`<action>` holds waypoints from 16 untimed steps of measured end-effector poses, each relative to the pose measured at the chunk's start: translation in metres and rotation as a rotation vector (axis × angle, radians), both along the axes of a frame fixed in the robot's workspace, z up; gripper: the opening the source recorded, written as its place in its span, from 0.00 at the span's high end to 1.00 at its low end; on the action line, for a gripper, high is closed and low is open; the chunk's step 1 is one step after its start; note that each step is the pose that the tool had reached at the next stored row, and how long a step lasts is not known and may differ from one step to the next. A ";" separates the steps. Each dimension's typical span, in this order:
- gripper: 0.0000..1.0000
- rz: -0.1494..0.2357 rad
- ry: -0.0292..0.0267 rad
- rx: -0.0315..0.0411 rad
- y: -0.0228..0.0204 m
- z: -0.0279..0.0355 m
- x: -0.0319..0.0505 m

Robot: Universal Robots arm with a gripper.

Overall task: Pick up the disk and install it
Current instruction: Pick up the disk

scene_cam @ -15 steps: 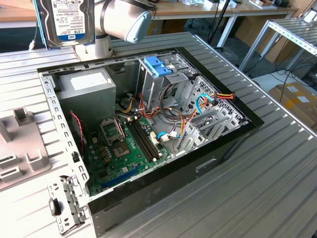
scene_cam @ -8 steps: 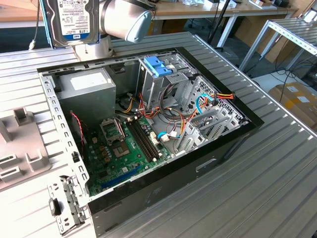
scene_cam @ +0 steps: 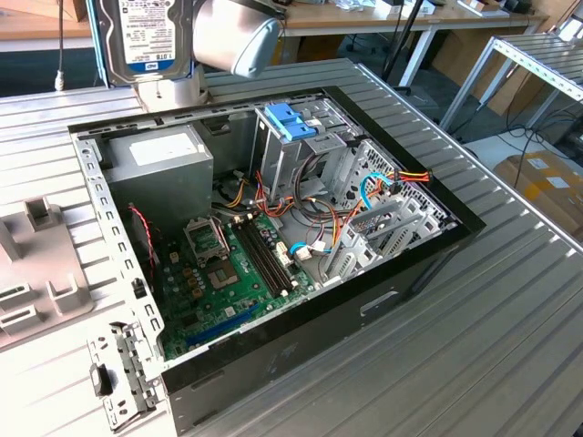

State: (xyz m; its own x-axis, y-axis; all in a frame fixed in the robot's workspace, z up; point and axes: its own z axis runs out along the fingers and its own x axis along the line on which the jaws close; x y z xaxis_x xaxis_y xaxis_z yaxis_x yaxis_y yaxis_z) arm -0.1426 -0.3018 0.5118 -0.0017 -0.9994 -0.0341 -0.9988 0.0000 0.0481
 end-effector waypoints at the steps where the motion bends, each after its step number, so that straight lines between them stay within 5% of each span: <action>1: 0.64 0.000 0.0000 0.0000 0.0000 0.0000 0.0015; 8: 0.64 0.000 0.0002 0.0001 -0.0013 -0.0001 0.0094; 16: 0.64 0.000 0.0007 0.0000 -0.0085 -0.0003 0.0164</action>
